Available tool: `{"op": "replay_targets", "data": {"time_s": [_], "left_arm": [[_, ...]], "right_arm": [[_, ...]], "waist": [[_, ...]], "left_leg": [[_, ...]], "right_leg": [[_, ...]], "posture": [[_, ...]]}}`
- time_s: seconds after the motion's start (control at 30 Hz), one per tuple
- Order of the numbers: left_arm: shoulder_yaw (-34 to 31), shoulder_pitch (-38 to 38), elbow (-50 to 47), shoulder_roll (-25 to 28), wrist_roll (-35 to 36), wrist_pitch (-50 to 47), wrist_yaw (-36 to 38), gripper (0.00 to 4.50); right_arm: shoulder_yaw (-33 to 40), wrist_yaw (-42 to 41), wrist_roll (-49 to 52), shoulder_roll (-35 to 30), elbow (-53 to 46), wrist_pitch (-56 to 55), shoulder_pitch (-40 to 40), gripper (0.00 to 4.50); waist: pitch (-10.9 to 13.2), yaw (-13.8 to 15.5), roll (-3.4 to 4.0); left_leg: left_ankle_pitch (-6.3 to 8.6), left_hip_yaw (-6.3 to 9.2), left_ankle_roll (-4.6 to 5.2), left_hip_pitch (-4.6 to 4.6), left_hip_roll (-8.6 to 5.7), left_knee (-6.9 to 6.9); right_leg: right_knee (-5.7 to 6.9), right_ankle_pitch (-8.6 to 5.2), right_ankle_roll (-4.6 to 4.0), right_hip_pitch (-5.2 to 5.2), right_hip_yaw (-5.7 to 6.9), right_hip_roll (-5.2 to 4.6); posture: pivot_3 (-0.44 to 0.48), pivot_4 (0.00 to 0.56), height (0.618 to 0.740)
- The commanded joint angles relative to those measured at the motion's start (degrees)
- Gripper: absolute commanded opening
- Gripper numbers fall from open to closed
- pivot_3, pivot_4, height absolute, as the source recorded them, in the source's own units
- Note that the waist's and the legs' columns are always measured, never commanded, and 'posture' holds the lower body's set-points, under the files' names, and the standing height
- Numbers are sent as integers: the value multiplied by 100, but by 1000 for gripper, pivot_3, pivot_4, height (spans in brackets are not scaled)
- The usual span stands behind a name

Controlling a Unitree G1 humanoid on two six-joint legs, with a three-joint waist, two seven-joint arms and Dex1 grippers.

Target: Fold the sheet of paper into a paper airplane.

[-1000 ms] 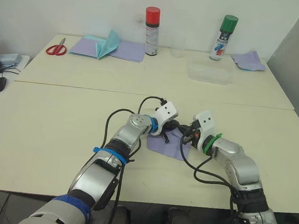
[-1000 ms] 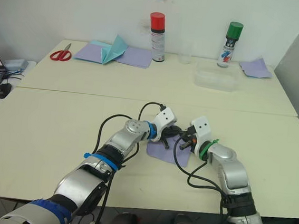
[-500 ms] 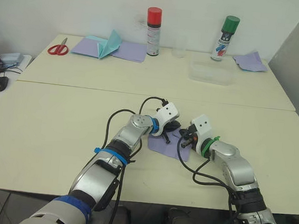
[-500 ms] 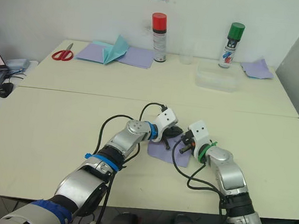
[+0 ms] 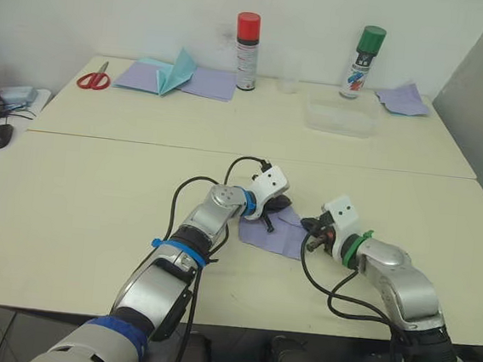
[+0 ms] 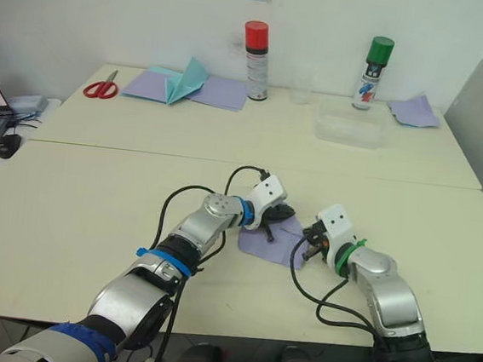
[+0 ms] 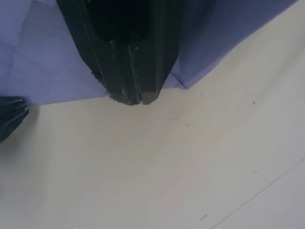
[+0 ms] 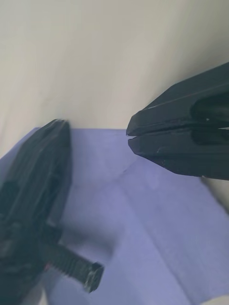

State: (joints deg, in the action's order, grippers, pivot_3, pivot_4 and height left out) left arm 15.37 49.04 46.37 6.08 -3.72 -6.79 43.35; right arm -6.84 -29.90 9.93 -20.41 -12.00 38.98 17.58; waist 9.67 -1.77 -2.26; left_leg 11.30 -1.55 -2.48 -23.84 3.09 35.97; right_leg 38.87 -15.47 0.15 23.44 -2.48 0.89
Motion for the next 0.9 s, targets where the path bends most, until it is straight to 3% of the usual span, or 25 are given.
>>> {"op": "replay_targets", "data": {"time_s": [0.03,0.23,0.7,0.9], "left_arm": [[106,-116,160,-41,-124,-74,62,0],[108,-92,151,-72,-127,-79,76,0],[102,-152,-324,-286,45,129,448,0],[162,22,292,-259,-342,119,-82,0]], "right_arm": [[37,162,-42,149,4,-296,260,27],[-312,185,-311,81,548,-12,270,27],[-414,173,-297,133,593,259,169,27],[-390,145,-298,80,563,286,157,27]], "waist": [[0,-2,0],[-1,7,-1],[-1,-1,-2],[-3,4,-3]], "left_leg": [[0,0,0,0,0,0],[0,-1,0,-4,-7,-2],[0,2,0,-3,-8,-1],[0,5,0,-2,-10,1]], "right_leg": [[0,0,0,0,1,0],[-4,0,-1,0,-2,-5],[-3,0,0,-2,0,-6],[-1,0,0,-4,0,-6]], "posture": [[0,150,740],[0,150,740],[0,150,740],[0,150,740]]}}
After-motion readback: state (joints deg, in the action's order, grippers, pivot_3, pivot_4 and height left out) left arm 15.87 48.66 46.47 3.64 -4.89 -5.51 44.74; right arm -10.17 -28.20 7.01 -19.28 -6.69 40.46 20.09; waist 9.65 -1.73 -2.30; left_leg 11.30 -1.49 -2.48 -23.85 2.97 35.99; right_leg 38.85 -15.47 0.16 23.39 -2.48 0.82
